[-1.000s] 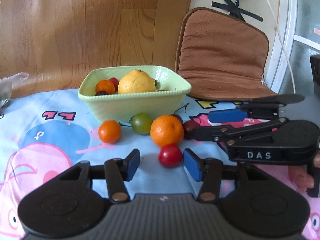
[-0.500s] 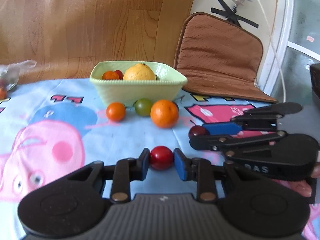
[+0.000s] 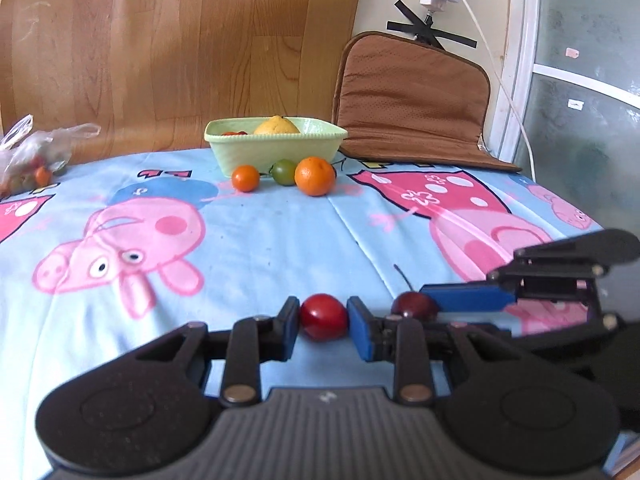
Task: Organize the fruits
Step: 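Grasp a red cherry tomato with the left gripper while the right grasps a dark red cherry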
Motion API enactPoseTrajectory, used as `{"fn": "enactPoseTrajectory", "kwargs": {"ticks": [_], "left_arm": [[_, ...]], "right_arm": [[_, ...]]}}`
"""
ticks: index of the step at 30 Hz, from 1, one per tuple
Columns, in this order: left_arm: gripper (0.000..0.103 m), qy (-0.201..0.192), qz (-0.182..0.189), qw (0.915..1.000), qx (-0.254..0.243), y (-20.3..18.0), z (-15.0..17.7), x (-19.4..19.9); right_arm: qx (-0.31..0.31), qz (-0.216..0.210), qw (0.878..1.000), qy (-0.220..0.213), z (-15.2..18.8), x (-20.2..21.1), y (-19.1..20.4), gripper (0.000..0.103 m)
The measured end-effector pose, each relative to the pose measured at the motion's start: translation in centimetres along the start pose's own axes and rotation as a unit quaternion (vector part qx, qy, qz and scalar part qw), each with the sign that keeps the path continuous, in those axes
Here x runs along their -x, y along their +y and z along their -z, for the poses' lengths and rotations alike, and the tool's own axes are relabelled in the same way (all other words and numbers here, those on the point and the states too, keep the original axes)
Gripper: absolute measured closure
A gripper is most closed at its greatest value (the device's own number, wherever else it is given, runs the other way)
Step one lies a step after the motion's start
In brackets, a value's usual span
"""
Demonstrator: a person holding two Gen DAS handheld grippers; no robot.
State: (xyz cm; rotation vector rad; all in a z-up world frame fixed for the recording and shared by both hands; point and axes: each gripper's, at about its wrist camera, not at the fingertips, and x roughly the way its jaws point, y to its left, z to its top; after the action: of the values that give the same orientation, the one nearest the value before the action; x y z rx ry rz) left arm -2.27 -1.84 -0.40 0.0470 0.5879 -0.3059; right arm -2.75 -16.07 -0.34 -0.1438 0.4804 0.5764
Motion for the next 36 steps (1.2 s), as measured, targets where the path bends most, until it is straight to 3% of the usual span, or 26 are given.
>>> {"fn": "enactPoseTrajectory", "kwargs": {"ticks": [4,6,8,12,18,21,23,24,26,36], "left_arm": [[0.067,-0.004,-0.012,0.9999,-0.006,-0.4,0.4,0.6],[0.064,-0.007,-0.013,0.9999,-0.007,-0.6,0.6,1.0],[0.063,-0.01,-0.015,0.9998,-0.008,-0.6,0.6,1.3],[0.061,-0.007,-0.014,0.9999,-0.002,-0.5,0.5,1.5],[0.057,-0.008,-0.024,0.9996,0.011,0.1,0.7,1.5],[0.062,-0.005,-0.025,0.9994,0.025,0.8,0.9,1.3],[0.072,-0.009,-0.026,0.9994,0.021,0.8,1.0,1.2],[0.076,-0.011,-0.03,0.9994,0.016,0.6,1.1,1.2],[0.077,-0.016,-0.035,0.9992,0.01,0.4,1.2,1.2],[0.077,-0.015,-0.023,0.9996,0.005,-0.4,1.2,1.2]], "right_arm": [[0.001,0.022,1.0,-0.005,0.2,0.3,0.6,0.074],[-0.018,0.02,1.0,-0.009,0.4,0.8,0.3,0.059],[-0.037,0.022,0.999,-0.014,0.7,1.1,0.1,0.056],[-0.071,0.011,0.997,-0.005,1.0,1.0,-0.2,0.056],[-0.061,0.009,0.998,-0.006,0.9,0.4,0.3,0.056],[-0.058,0.008,0.998,-0.008,0.7,0.1,0.3,0.056],[-0.057,0.008,0.998,-0.012,0.7,-0.1,0.3,0.056],[-0.057,0.008,0.998,-0.014,0.8,-0.1,0.3,0.062],[-0.056,0.005,0.998,-0.017,0.9,0.0,0.3,0.074],[-0.056,0.015,0.998,-0.032,1.0,0.4,0.4,0.075]]}}
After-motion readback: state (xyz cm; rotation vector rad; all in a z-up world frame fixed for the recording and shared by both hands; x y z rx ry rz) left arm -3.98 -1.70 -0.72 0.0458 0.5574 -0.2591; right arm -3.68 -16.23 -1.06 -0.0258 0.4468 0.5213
